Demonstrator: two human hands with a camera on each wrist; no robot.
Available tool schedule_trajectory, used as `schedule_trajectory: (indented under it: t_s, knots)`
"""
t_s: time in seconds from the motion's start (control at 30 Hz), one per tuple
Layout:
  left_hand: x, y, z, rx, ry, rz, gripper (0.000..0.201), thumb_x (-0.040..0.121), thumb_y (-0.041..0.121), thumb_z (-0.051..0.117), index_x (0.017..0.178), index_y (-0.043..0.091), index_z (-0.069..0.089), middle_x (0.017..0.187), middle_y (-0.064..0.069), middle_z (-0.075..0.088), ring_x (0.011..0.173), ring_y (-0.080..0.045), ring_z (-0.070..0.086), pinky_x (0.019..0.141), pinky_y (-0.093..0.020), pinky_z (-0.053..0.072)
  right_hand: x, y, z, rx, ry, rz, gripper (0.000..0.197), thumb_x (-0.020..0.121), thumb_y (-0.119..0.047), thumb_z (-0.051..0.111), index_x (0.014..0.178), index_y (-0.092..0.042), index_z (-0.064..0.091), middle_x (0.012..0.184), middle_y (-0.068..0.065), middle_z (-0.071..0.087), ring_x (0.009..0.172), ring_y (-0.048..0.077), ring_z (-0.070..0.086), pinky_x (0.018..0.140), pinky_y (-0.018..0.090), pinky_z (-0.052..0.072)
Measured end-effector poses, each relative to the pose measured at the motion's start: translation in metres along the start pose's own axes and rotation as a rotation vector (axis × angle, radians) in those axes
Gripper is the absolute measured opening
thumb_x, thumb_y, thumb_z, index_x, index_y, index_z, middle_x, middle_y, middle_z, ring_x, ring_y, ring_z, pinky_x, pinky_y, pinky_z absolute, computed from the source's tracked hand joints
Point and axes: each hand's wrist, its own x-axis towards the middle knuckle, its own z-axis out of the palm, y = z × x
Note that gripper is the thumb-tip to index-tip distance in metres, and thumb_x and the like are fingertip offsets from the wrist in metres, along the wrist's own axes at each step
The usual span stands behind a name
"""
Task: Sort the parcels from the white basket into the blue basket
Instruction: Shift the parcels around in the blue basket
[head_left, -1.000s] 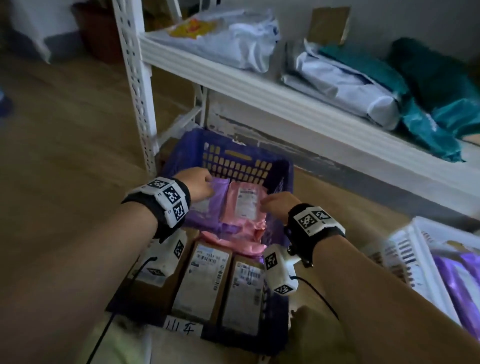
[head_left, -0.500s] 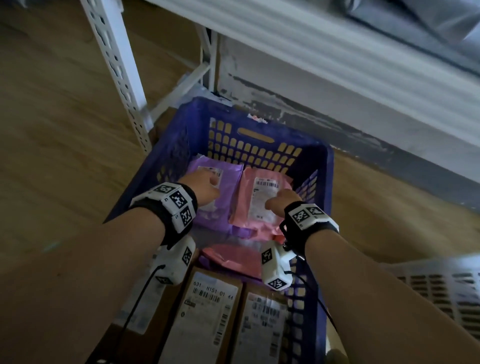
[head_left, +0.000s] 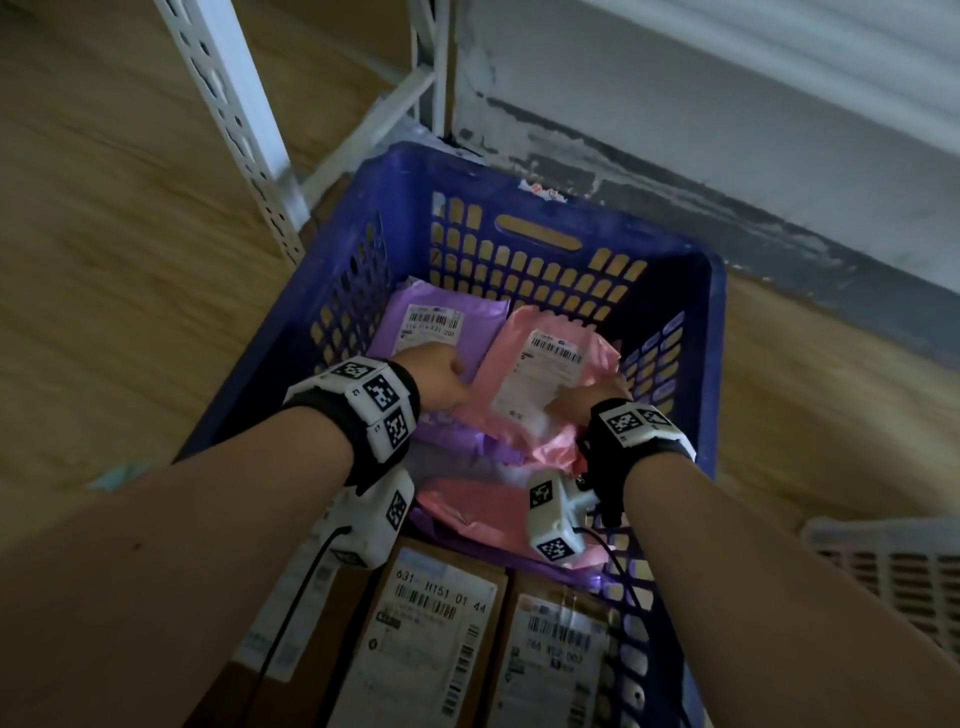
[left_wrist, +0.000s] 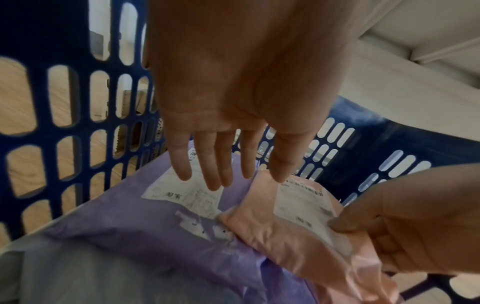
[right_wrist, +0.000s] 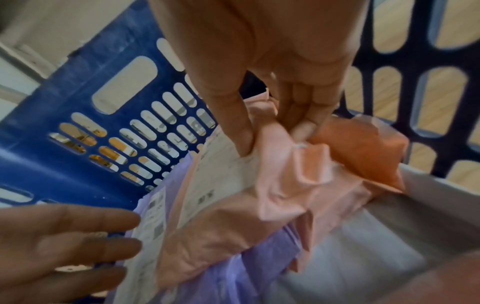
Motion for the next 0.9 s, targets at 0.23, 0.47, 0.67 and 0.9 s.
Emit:
schedule_trajectory:
  t_s: [0.23,0.47,0.67,0.9]
  knots:
    - [-0.024,0.006,-0.011,-0.022,0.071,-0.013,0.043,0.094,0.022,0.051,0.134,0.006,0.045,0.138,-0.012,0.047,0.124,-0.029,0.047,0.097,-0.03,0.038,-0.033,-0.019,-0.029,0.1,-0.072,-0.06,0.027,0.08,-0.002,0.063,0.106,-0.005,0.055,0.074,0.011,0.057,0.059,0.023,0.055,0.039,0.022,0.045]
    - [-0.088,0.022,-0.044,-0.191,0.229,0.054,0.04,0.097,0.023,0.044,0.059,0.01,0.049,0.07,-0.012,0.051,0.06,-0.018,0.046,0.051,-0.019,0.035,-0.082,-0.029,-0.068,0.227,-0.246,-0.192,0.05,0.052,-0.008,0.063,0.102,-0.005,0.062,0.114,0.023,0.065,0.098,0.04,0.065,0.088,0.062,0.048]
    - [-0.149,0.024,-0.045,-0.677,0.266,0.093,0.046,0.094,0.042,0.047,0.108,0.002,0.065,0.112,-0.02,0.066,0.104,-0.034,0.062,0.071,-0.028,0.043,-0.189,-0.027,-0.096,0.437,-0.388,-0.415,0.025,0.083,0.012,0.042,0.093,-0.003,0.059,0.103,0.019,0.063,0.089,0.035,0.059,0.081,0.05,0.052]
    - [-0.197,0.03,-0.028,-1.055,0.483,0.243,0.054,0.056,0.051,0.069,0.086,0.006,0.069,0.097,-0.024,0.07,0.088,-0.032,0.068,0.084,-0.049,0.052,-0.236,0.002,-0.091,0.517,-0.298,-0.492,0.025,0.084,0.014,0.045,0.078,-0.007,0.055,0.081,0.012,0.06,0.068,0.024,0.059,0.066,0.035,0.054]
